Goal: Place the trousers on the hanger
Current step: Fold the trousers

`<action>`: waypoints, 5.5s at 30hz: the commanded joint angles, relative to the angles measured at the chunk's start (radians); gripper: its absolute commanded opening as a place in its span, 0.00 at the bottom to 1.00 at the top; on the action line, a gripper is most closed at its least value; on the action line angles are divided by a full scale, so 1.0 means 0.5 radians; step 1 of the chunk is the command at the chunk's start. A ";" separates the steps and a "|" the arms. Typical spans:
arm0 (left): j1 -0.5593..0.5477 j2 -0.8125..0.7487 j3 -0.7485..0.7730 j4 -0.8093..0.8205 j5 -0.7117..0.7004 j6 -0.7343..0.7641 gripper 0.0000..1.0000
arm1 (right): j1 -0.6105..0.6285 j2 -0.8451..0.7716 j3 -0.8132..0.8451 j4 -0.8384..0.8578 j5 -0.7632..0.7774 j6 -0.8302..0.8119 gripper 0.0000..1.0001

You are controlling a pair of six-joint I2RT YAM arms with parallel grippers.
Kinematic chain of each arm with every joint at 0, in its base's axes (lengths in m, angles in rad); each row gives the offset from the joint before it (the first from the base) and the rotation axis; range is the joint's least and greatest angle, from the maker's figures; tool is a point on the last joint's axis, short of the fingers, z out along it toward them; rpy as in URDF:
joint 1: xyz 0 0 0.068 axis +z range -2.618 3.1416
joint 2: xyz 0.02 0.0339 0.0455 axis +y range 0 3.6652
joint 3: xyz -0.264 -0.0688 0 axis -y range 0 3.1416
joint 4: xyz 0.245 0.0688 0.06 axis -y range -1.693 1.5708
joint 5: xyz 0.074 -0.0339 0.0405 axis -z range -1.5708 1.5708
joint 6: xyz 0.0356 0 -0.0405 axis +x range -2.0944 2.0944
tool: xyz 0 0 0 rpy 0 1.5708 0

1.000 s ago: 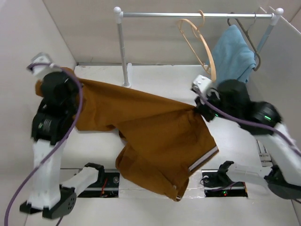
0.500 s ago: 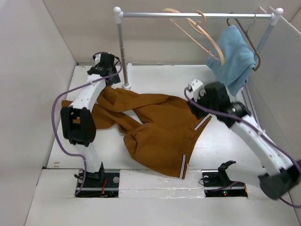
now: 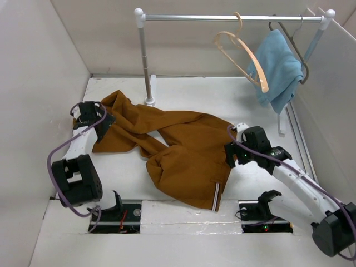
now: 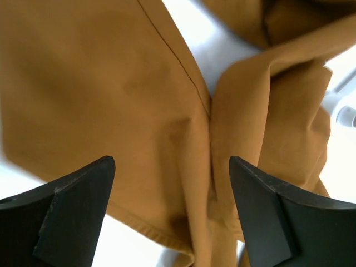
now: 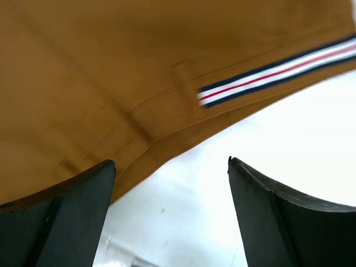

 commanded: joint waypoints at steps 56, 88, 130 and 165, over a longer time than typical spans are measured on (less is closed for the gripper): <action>-0.212 -0.459 0.119 -0.324 -0.151 0.094 0.00 | -0.612 1.025 -0.308 1.525 -0.712 0.330 0.71; -0.123 -0.348 -0.047 -0.075 -0.283 -0.004 0.66 | 0.173 0.016 -0.082 0.694 -0.226 0.054 0.41; -0.157 0.705 1.027 -0.320 -0.141 0.140 0.00 | 0.527 -0.349 0.080 -0.404 0.236 0.138 0.83; -0.215 0.145 1.085 -0.609 -0.525 0.453 0.00 | -1.307 0.980 -0.069 1.137 -0.767 0.103 0.00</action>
